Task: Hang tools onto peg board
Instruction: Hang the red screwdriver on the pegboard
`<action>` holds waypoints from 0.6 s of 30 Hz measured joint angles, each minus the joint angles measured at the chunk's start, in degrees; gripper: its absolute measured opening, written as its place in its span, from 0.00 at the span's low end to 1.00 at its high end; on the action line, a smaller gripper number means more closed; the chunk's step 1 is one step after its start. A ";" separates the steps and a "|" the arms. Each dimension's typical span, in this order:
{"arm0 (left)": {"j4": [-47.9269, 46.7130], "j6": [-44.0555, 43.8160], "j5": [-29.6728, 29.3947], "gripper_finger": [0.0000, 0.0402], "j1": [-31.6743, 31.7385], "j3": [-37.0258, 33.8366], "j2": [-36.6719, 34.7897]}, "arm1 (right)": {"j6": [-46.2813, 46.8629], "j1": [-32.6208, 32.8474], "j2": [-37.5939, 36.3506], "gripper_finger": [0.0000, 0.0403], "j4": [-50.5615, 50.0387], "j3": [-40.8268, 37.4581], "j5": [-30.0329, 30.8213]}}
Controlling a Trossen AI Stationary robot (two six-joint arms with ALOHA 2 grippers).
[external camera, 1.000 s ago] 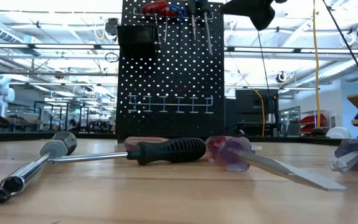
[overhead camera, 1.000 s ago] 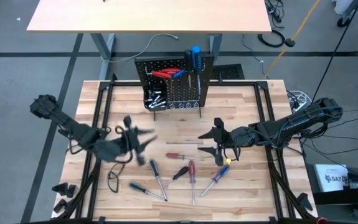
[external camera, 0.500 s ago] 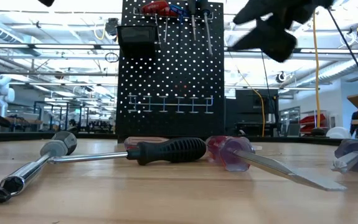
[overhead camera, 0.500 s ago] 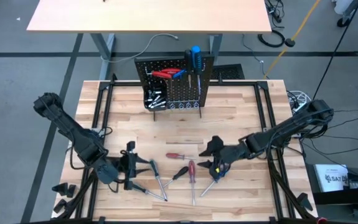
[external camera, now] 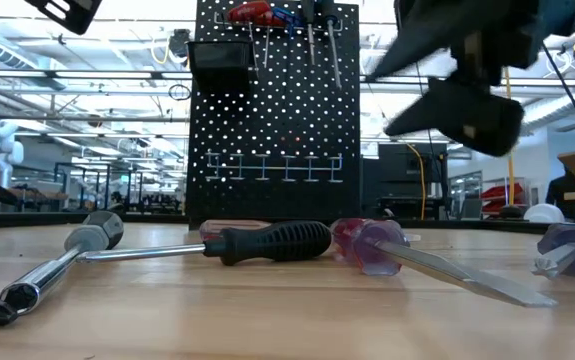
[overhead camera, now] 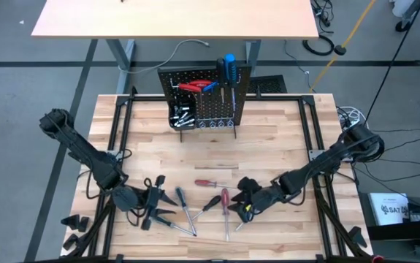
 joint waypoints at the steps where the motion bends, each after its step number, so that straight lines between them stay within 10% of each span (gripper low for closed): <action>1: 0.14 -0.60 0.61 0.29 0.00 0.00 0.02 | -1.41 0.01 0.50 0.51 1.43 0.36 0.39; 11: 3.99 -2.55 3.01 0.29 1.51 0.00 7.71 | -25.97 -4.01 4.57 0.51 -9.99 13.16 1.29; 18: 15.02 -3.86 6.37 0.29 6.07 0.00 16.61 | -8.10 -5.29 4.25 0.51 -25.81 16.17 0.84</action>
